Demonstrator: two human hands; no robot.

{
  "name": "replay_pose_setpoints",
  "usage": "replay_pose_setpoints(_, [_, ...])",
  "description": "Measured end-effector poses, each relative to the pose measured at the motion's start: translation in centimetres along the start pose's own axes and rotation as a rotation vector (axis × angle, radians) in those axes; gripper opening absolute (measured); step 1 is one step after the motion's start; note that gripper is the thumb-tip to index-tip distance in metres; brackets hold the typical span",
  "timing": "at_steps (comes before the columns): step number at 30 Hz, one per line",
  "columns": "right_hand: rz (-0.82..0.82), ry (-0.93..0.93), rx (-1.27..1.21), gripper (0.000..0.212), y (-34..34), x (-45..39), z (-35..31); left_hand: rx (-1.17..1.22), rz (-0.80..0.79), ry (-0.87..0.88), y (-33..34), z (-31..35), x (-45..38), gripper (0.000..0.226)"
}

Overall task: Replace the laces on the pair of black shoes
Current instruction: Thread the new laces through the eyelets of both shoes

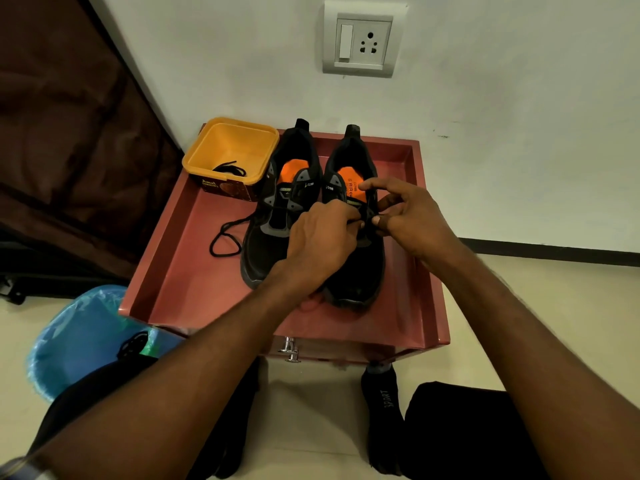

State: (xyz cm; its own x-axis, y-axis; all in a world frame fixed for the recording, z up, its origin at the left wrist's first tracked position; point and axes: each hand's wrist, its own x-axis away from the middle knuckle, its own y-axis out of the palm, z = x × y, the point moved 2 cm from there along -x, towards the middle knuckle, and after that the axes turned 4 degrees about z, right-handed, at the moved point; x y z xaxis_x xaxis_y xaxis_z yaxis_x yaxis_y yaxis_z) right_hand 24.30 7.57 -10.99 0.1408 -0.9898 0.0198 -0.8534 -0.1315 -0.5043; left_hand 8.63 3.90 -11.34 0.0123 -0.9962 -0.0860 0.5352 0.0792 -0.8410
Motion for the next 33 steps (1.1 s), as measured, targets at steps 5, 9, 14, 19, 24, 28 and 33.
replay_pose_setpoints(5, [-0.062,0.079,-0.1,0.069,-0.6,-0.1,-0.2,-0.045,0.042,0.016,-0.3,-0.1,-0.1,0.022])
replay_pose_setpoints(9, [-0.057,0.169,-0.149,0.054,-1.0,0.0,0.0,-0.025,0.092,-0.04,0.1,-0.3,0.1,0.016])
replay_pose_setpoints(14, [-0.08,0.167,-0.061,0.036,-1.3,-0.1,0.0,0.096,0.024,-0.053,0.2,-0.5,-0.2,0.02])
replay_pose_setpoints(19, [-0.059,0.031,0.268,0.011,-1.2,-0.1,-0.4,0.152,-0.102,0.006,-0.5,-0.4,-0.6,0.026])
replay_pose_setpoints(24, [-0.038,0.025,0.275,0.005,-1.2,-0.2,-0.4,0.094,-0.076,0.018,-0.8,-0.6,-0.3,0.021])
replay_pose_setpoints(28, [-0.032,0.008,0.301,0.003,-1.0,0.0,-0.6,0.07,-0.057,0.011,-0.2,-0.5,-0.2,0.023])
replay_pose_setpoints(33, [-0.03,-0.004,0.325,0.008,-1.0,0.2,-1.1,0.145,-0.032,0.029,-0.6,-0.3,-0.1,0.022])
